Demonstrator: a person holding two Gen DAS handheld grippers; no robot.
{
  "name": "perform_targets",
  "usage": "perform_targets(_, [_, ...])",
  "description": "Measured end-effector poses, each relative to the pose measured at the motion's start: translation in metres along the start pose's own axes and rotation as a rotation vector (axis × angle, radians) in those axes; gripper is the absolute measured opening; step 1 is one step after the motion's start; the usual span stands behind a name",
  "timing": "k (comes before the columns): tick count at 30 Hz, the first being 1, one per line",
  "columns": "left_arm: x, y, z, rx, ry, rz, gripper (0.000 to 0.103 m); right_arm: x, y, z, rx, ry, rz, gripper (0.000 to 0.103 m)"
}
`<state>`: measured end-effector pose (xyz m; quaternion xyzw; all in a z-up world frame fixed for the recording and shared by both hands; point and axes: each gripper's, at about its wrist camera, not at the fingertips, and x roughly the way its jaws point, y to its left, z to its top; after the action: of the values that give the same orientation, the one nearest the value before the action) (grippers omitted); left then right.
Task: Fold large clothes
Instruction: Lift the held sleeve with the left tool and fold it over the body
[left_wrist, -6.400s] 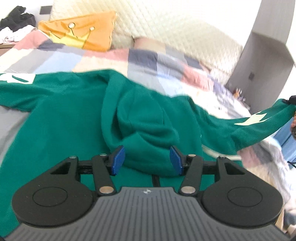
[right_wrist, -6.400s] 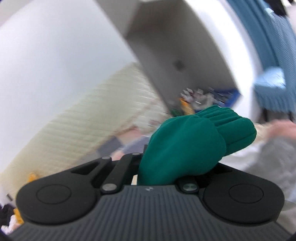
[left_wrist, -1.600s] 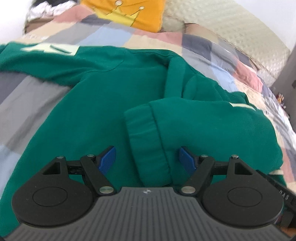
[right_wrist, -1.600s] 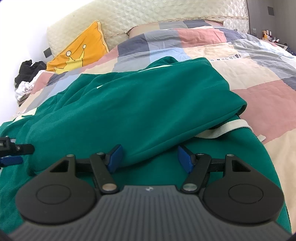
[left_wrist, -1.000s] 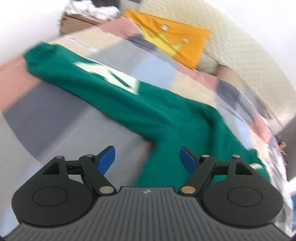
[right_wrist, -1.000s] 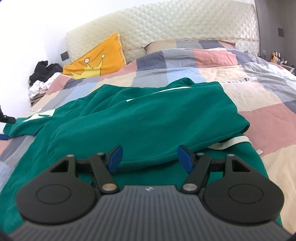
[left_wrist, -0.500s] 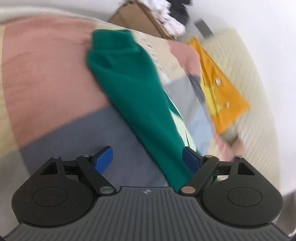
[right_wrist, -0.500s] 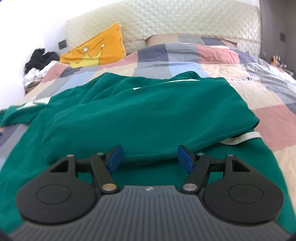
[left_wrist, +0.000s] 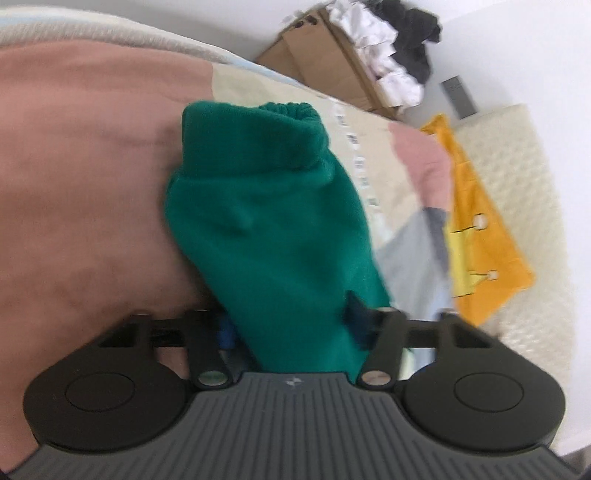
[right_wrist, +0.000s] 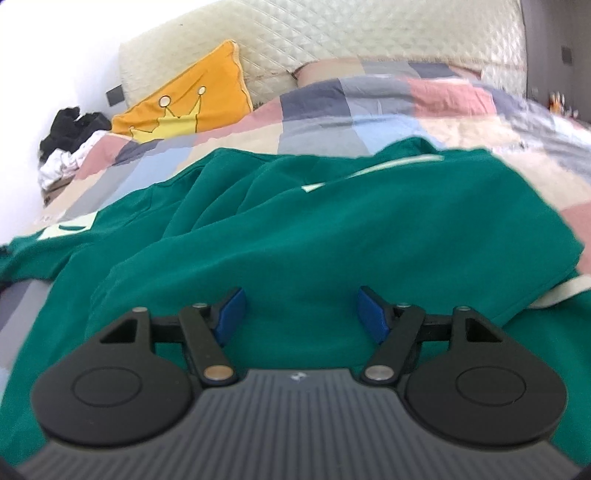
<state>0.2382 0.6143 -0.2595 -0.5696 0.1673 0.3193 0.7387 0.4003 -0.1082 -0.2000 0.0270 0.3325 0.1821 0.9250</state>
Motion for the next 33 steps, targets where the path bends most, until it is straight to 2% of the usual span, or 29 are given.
perform_targets(2, [0.004,-0.002,0.003,0.015,0.004,0.022,0.027,0.005,0.002,-0.003,-0.018,0.008,-0.006,0.073])
perform_targets(5, [0.000,-0.012,0.005,0.087,-0.006,0.038,0.012,0.004,0.002,-0.003,-0.021,0.014,-0.006,0.073])
perform_targets(8, [-0.016,-0.035,0.000,0.202,-0.058,0.056,0.009,0.001,0.002,0.002,-0.006,0.025,-0.007,0.072])
perform_targets(13, [-0.054,-0.098,-0.010,0.397,-0.134,0.072,0.008,-0.006,0.004,0.006,-0.017,0.020,0.006,0.071])
perform_targets(19, [-0.113,-0.181,-0.042,0.586,-0.218,0.032,0.008,-0.022,-0.005,0.015,0.028,-0.002,0.061,0.071])
perform_targets(27, [-0.186,-0.284,-0.119,0.769,-0.294,-0.025,0.008,-0.050,-0.026,0.022,0.072,-0.051,0.106,0.071])
perform_targets(31, [-0.211,-0.335,-0.176,0.876,-0.322,-0.059,0.008,-0.065,-0.035,0.027,0.075,-0.021,0.074,0.071])
perform_targets(33, [-0.218,-0.354,-0.208,0.922,-0.328,-0.074,0.008,-0.076,-0.044,0.027,0.098,-0.040,0.096,0.071])
